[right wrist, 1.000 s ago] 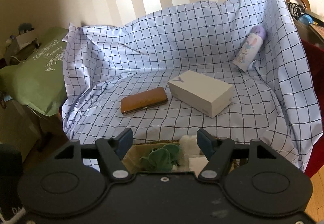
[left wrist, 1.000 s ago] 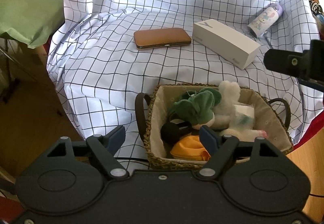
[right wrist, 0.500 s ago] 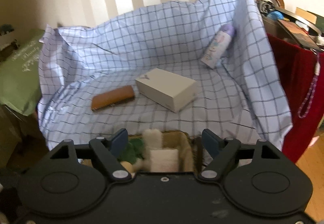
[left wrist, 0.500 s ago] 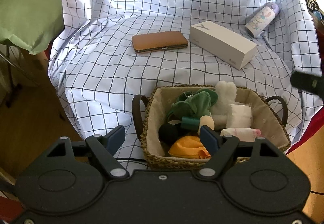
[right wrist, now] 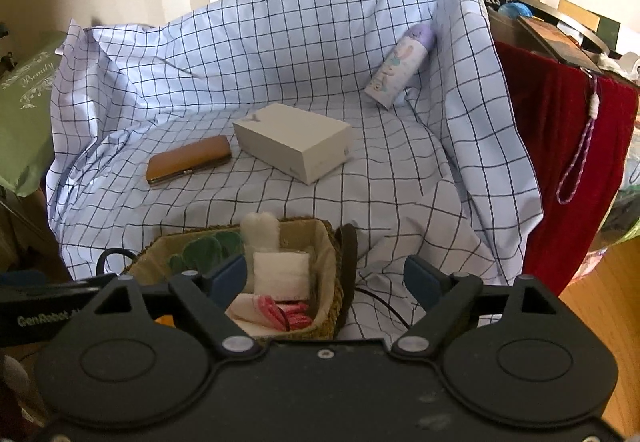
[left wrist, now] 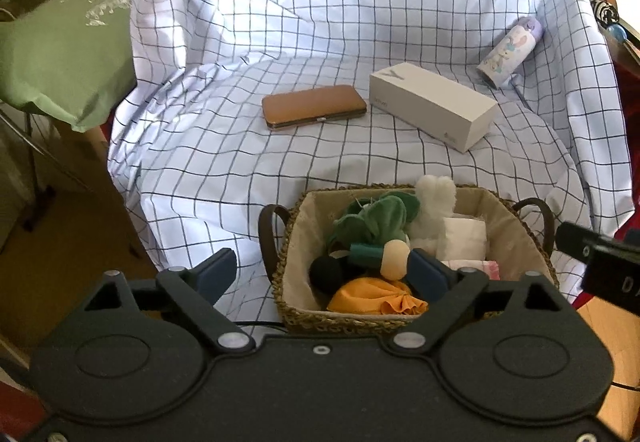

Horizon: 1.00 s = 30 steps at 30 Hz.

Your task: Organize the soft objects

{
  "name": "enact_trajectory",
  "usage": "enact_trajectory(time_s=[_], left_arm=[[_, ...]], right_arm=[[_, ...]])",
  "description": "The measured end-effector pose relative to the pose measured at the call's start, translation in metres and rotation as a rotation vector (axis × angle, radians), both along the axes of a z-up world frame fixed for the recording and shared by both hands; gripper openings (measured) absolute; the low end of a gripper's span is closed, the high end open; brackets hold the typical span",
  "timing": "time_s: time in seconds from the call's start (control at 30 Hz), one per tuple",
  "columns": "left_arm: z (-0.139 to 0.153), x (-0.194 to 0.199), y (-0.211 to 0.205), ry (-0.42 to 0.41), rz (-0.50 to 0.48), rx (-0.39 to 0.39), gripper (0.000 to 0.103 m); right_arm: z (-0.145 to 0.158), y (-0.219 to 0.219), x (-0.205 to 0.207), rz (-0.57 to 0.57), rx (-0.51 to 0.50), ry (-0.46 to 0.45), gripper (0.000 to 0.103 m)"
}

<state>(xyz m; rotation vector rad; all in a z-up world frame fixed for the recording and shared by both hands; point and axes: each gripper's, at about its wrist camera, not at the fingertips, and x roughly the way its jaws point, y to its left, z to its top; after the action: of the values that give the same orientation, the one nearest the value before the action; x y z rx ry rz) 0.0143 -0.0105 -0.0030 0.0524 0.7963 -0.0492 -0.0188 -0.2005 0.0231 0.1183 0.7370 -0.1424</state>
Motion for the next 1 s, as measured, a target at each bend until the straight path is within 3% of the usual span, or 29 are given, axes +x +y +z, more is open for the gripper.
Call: enact_trajectory(time_s=[0.5, 1.0], left_arm=[[0.0, -0.009, 0.005, 0.006, 0.025, -0.013, 0.093], [-0.001, -0.013, 0.006, 0.014, 0.024, -0.013, 0.094]], right_arm=[[-0.006, 0.009, -0.007, -0.005, -0.047, 0.019, 0.102], [-0.01, 0.01, -0.007, -0.014, -0.046, 0.05, 0.103]])
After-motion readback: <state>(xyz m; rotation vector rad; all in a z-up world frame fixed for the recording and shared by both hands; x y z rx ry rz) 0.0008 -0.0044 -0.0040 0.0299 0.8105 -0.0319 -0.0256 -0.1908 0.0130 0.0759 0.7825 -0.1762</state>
